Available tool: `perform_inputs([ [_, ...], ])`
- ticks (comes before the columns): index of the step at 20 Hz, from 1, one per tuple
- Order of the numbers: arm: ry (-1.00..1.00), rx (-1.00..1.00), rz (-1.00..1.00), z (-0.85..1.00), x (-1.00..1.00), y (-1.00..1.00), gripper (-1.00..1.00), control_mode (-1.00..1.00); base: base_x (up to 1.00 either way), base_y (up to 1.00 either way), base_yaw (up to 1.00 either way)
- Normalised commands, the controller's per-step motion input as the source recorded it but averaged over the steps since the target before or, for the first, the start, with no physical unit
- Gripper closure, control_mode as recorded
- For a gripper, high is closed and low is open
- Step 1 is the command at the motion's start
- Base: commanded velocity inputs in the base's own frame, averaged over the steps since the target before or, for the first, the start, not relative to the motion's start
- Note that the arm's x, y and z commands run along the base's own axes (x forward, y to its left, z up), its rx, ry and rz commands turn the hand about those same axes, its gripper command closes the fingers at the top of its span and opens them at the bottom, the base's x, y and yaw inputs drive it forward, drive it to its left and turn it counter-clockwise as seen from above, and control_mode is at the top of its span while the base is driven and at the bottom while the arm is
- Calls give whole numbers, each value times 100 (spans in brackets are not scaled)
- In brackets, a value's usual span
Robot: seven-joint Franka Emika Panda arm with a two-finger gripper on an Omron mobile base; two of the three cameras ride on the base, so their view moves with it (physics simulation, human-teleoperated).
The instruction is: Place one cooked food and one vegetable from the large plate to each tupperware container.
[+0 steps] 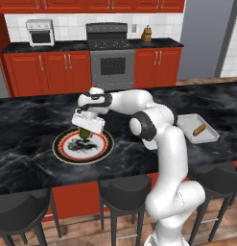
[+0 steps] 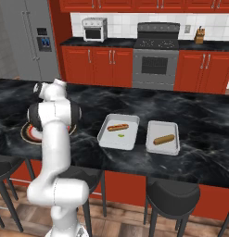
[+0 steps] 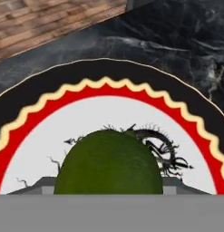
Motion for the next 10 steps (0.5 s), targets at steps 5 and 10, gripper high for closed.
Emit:
perform_inputs([
  [5, -15, -2, -10, 52, -51, -74, 100, -100, 0, 0, 0],
  [10, -2, -16, -24, 58, -18, -67, 100, -100, 0, 0, 0],
])
